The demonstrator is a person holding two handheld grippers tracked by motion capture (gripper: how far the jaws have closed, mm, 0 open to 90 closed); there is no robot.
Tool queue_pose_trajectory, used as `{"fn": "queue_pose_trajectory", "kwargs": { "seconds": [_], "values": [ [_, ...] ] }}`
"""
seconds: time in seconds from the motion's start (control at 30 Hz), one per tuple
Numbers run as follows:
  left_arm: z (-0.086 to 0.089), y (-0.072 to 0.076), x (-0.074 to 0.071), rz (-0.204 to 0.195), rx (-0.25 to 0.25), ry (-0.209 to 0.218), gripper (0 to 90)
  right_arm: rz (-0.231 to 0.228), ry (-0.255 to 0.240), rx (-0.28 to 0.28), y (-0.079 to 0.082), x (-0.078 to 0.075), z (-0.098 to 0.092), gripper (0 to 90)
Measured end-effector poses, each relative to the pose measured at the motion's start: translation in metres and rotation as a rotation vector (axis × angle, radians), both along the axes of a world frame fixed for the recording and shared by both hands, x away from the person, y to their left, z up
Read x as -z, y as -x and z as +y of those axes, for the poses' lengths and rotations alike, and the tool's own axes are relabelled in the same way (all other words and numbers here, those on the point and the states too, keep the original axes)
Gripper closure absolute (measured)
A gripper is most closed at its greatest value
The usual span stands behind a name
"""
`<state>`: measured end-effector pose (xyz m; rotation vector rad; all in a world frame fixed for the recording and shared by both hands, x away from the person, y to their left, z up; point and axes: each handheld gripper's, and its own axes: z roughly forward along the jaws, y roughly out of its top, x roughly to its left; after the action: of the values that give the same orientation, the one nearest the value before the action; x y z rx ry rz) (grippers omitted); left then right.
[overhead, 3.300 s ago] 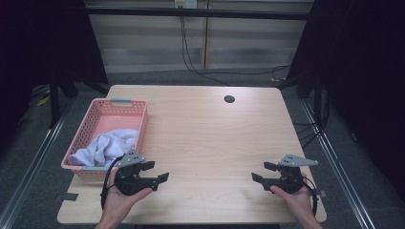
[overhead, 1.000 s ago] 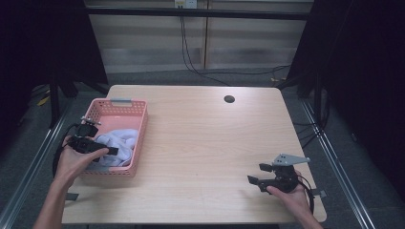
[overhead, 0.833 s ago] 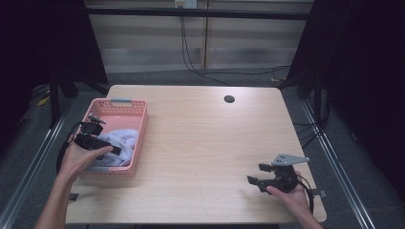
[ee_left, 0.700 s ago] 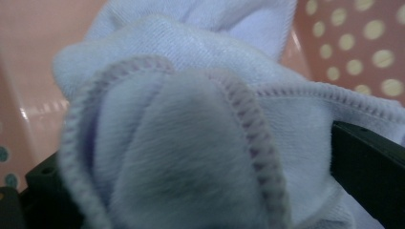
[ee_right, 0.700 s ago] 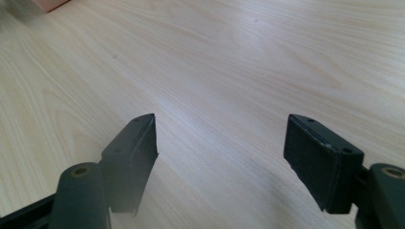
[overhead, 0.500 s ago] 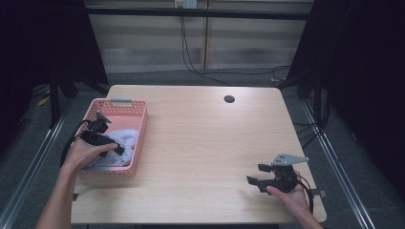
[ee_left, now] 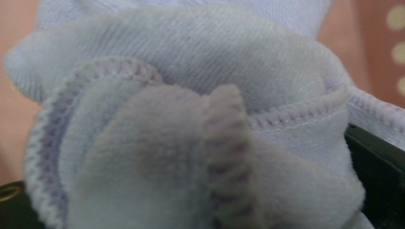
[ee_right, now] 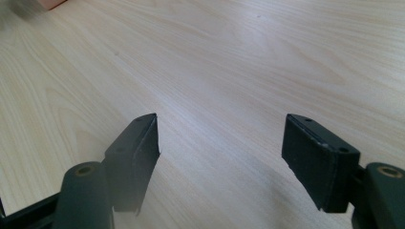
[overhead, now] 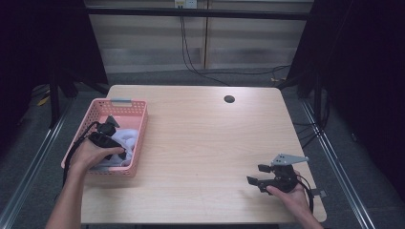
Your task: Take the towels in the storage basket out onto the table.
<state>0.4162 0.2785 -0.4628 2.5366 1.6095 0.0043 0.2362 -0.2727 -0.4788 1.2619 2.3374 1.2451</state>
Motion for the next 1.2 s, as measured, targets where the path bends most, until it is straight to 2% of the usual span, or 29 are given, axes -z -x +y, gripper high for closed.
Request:
{"fn": "queue_pose_trajectory", "kwargs": {
  "seconds": [0.07,0.13,0.23,0.27,0.33,0.37,0.4,0.47,0.6,0.67,0.7,0.8,0.93,1.03,1.07,1.1,1.2],
  "values": [
    [-0.002,-0.002,-0.001,0.019,-0.015,-0.005,8.7,0.005,-0.002,0.003,0.001,0.0,0.001,28.5],
    [-0.001,-0.003,-0.002,0.015,-0.005,-0.011,11.5,0.004,0.0,0.0,0.001,-0.001,0.001,28.5],
    [0.002,-0.002,-0.003,0.013,-0.007,0.003,16.0,0.003,-0.002,0.0,0.001,0.0,0.0,28.5],
    [0.006,-0.002,-0.006,0.001,-0.021,0.028,20.1,0.007,-0.003,0.003,0.001,-0.001,-0.001,28.4],
    [0.008,-0.001,-0.006,-0.007,-0.012,0.035,23.4,0.005,-0.004,0.007,0.001,-0.001,-0.001,28.3],
    [0.011,0.0,-0.008,-0.014,-0.018,0.057,25.9,0.004,-0.004,0.008,0.001,-0.001,-0.002,28.3],
    [0.013,-0.001,-0.009,-0.017,-0.01,0.063,27.6,0.006,-0.006,0.008,0.001,-0.001,-0.002,28.2],
    [0.014,0.0,-0.011,-0.026,-0.03,0.084,31.3,0.004,-0.002,0.009,0.0,0.0,-0.001,28.2],
    [0.017,0.001,-0.014,-0.041,-0.011,0.1,37.2,0.008,-0.008,0.011,-0.001,-0.001,-0.001,28.1],
    [0.022,0.002,-0.016,-0.05,-0.023,0.126,40.6,0.008,-0.008,0.012,-0.001,-0.001,-0.001,27.9],
    [0.023,0.003,-0.017,-0.063,-0.025,0.137,41.7,0.008,-0.01,0.012,-0.001,-0.001,-0.001,27.9],
    [0.025,0.004,-0.018,-0.061,-0.029,0.163,43.3,0.005,-0.014,0.017,-0.002,-0.001,-0.002,27.8],
    [0.027,0.004,-0.02,-0.06,-0.022,0.166,44.7,0.004,-0.018,0.028,-0.002,-0.001,-0.003,27.5],
    [0.027,0.006,-0.022,-0.077,-0.026,0.167,45.8,0.004,-0.015,0.029,-0.002,-0.001,-0.004,27.4],
    [0.028,0.007,-0.023,-0.098,-0.033,0.171,46.0,0.003,-0.015,0.03,-0.001,-0.001,-0.003,27.4],
    [0.029,0.007,-0.025,-0.103,-0.042,0.183,46.2,0.003,-0.016,0.029,-0.001,-0.001,-0.003,27.4],
    [0.03,0.008,-0.026,-0.092,-0.042,0.199,46.2,0.007,-0.012,0.026,-0.001,-0.001,-0.003,27.5]
  ]
}}
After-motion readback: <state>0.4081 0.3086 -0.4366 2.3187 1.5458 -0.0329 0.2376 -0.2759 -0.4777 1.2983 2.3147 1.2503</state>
